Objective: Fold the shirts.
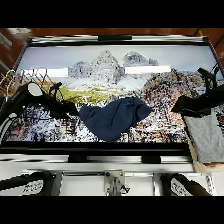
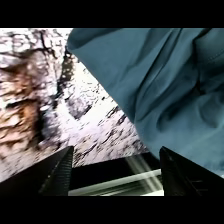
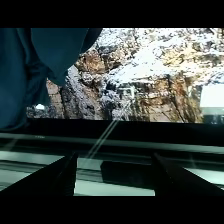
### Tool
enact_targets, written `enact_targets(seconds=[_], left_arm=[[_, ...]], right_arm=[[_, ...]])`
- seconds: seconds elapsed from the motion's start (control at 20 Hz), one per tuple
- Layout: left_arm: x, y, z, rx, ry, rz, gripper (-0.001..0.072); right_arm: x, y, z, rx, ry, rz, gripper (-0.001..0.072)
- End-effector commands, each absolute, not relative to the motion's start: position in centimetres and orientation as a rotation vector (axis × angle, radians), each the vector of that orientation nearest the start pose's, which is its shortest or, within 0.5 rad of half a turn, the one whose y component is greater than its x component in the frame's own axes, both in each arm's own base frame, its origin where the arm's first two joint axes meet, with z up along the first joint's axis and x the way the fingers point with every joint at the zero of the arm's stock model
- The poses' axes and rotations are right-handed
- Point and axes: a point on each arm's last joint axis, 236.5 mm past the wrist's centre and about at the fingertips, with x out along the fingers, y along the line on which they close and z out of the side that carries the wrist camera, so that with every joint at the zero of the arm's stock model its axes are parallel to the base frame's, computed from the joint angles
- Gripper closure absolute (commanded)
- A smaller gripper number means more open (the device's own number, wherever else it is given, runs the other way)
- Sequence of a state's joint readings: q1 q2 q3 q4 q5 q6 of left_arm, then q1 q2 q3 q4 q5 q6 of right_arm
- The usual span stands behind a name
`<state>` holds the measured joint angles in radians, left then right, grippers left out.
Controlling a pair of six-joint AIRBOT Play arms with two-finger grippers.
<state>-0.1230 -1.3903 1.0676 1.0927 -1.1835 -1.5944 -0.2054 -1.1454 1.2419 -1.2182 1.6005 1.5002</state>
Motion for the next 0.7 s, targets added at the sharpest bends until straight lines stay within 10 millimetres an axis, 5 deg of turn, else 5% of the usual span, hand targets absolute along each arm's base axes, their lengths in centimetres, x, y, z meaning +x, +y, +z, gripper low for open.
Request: enact_targets(seconds=[0.0, 0.25, 0.3, 0.4, 0.65], left_arm=[[33.5, -17.8, -6.7, -0.555, 1.514, -0.362, 0.0097], [34.1, -21.7, -8.1, -0.542, 1.476, -0.411, 0.0108], [34.2, -22.3, -8.0, -0.549, 1.464, -0.417, 0.0183], [34.3, -22.6, -7.9, -0.548, 1.455, -0.421, 0.0659], [34.1, -22.8, -6.6, -0.497, 1.432, -0.487, 0.0673]], right_arm=[[31.0, 3.0, 5.5, 0.438, 1.45, 0.194, 0.0132], [31.3, 3.0, 3.9, 0.458, 1.498, 0.191, 0.0131], [31.4, 3.1, 3.5, 0.464, 1.509, 0.193, 0.0131], [32.0, 3.8, 2.6, 0.473, 1.519, 0.208, 0.013], [36.3, 6.8, -1.1, 0.462, 1.465, 0.222, 0.013]])
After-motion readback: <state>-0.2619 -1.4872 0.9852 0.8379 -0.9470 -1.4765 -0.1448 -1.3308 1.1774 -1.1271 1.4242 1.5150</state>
